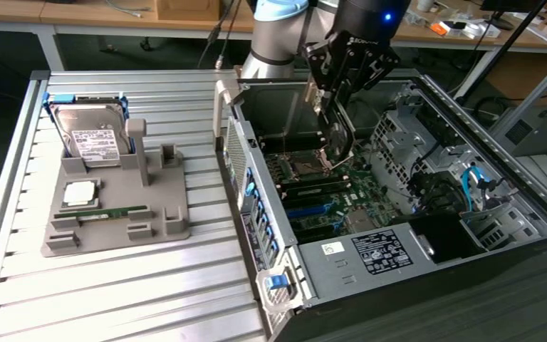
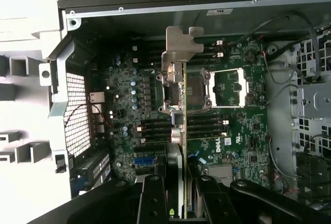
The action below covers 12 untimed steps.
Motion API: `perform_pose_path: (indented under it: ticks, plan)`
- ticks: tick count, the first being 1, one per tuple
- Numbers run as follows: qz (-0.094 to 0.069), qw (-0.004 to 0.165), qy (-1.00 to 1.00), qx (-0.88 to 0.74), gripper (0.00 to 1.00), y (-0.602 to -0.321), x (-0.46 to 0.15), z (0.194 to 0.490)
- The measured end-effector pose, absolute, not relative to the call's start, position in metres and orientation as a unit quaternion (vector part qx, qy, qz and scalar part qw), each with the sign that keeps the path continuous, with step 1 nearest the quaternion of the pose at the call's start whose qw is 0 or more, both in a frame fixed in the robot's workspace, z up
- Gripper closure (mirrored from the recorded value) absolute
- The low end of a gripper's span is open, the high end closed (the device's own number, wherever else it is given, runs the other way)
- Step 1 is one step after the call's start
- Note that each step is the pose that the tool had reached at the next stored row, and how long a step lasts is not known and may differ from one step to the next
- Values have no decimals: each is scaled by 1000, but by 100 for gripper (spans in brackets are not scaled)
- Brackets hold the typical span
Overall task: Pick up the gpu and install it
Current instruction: 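Pick up the gpu and move the gpu toward the slot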
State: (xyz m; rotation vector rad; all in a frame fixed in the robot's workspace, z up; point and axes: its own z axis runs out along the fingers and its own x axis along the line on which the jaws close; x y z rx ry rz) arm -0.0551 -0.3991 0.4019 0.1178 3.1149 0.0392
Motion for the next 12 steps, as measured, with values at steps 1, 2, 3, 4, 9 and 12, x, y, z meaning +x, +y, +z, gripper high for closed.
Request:
perform_pose_path:
  ticks: [1, 2, 3, 4, 9, 12]
  plan:
    - [12, 12, 999, 38, 73, -399, -55, 402]
    - [12, 12, 999, 38, 73, -399, -54, 402]
    - [12, 12, 999, 38, 73, -399, -54, 401]
    - [12, 12, 999, 38, 73, -399, -53, 401]
    - [11, 12, 999, 38, 73, -399, -51, 400]
    - [11, 12, 999, 38, 73, -399, -50, 400]
